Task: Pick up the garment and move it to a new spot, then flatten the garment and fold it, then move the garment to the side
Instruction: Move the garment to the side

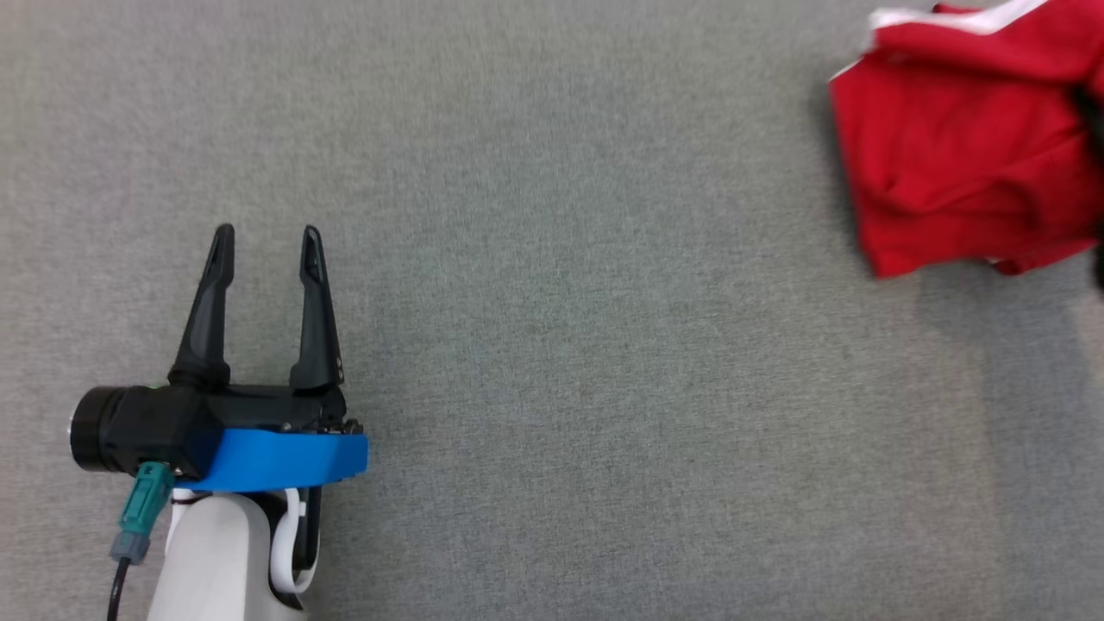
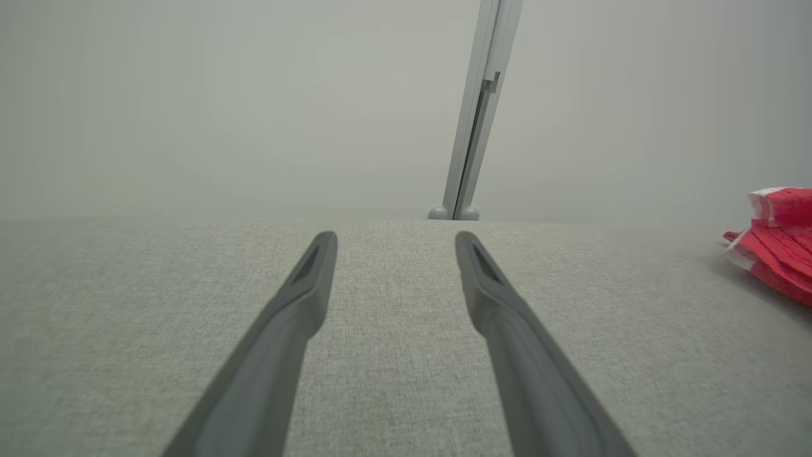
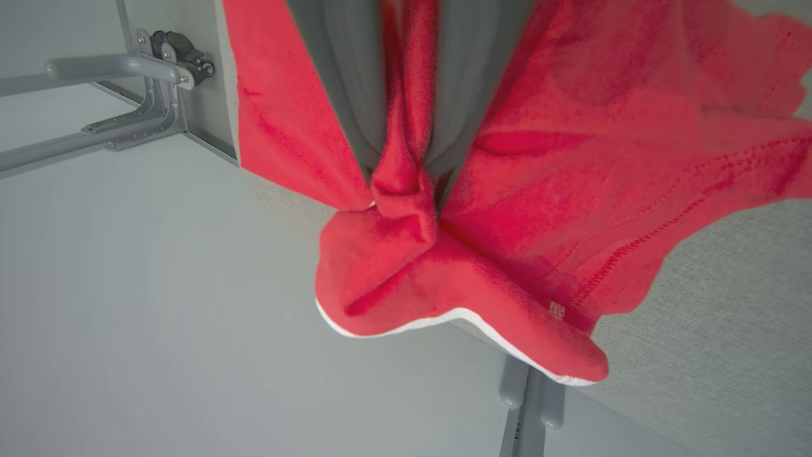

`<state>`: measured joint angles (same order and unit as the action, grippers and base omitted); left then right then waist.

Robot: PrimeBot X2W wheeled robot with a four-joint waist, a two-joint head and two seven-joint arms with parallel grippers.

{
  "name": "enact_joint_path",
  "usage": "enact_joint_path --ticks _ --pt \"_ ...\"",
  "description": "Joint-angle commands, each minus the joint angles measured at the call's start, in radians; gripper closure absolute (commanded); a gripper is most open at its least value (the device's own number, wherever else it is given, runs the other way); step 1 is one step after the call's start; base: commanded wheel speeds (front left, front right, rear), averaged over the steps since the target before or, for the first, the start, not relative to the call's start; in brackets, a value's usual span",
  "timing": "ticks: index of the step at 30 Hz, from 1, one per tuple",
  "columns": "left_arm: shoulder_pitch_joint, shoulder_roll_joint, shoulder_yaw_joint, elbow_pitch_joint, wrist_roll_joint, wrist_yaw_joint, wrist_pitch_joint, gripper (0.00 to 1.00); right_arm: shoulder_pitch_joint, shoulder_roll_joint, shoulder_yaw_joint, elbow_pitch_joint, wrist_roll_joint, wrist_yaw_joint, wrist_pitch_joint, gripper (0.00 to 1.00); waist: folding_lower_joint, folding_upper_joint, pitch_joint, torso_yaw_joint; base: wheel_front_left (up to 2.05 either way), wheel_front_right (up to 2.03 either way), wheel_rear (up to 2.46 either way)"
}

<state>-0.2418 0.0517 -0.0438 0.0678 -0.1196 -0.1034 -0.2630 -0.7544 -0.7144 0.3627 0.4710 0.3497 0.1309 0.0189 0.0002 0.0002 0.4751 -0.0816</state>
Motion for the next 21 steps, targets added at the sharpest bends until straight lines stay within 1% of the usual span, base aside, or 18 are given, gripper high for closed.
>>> enact_joint_path --ticks 1,3,5,9,14,18,21 --pt "-0.021 -0.001 0.003 -0.006 0.006 -0.001 -0.002 0.0 -0.014 -0.015 0.003 0.004 0.005 0.0 0.003 1.0 -0.0002 -0.0002 0.025 0.02 0.0 0.0 0.0" --pt "-0.026 -0.001 0.007 -0.022 0.007 -0.002 -0.002 0.0 -0.048 -0.083 0.016 0.019 0.035 0.0 0.015 1.0 -0.0002 -0.0002 0.056 0.017 0.0 0.0 0.0" --pt "-0.037 0.002 0.009 -0.038 0.015 -0.003 -0.002 0.0 -0.081 -0.132 0.024 0.039 0.057 0.0 0.027 1.0 -0.0002 -0.0002 0.085 0.009 0.0 0.0 0.0" --pt "-0.06 0.007 -0.005 -0.066 0.026 -0.007 -0.002 0.0 -0.144 -0.199 0.047 0.095 0.085 0.0 0.042 1.0 -0.0002 -0.0002 0.132 0.005 0.0 0.0 0.0" --pt "-0.087 0.01 -0.018 -0.095 0.032 -0.012 -0.002 0.0 -0.206 -0.245 0.105 0.166 0.041 0.0 0.058 1.0 -0.0002 -0.0002 0.162 0.014 0.0 0.0 0.0" --pt "-0.092 0.011 -0.02 -0.116 0.033 -0.011 -0.002 0.0 -0.239 -0.26 0.136 0.225 0.022 0.0 0.06 1.0 -0.0002 -0.0002 0.176 0.019 0.0 0.0 0.0" --pt "-0.087 0.013 -0.016 -0.126 0.033 -0.011 -0.002 0.0 -0.257 -0.252 0.144 0.259 0.007 0.0 0.045 1.0 -0.0002 -0.0002 0.182 0.019 0.0 0.0 0.0"
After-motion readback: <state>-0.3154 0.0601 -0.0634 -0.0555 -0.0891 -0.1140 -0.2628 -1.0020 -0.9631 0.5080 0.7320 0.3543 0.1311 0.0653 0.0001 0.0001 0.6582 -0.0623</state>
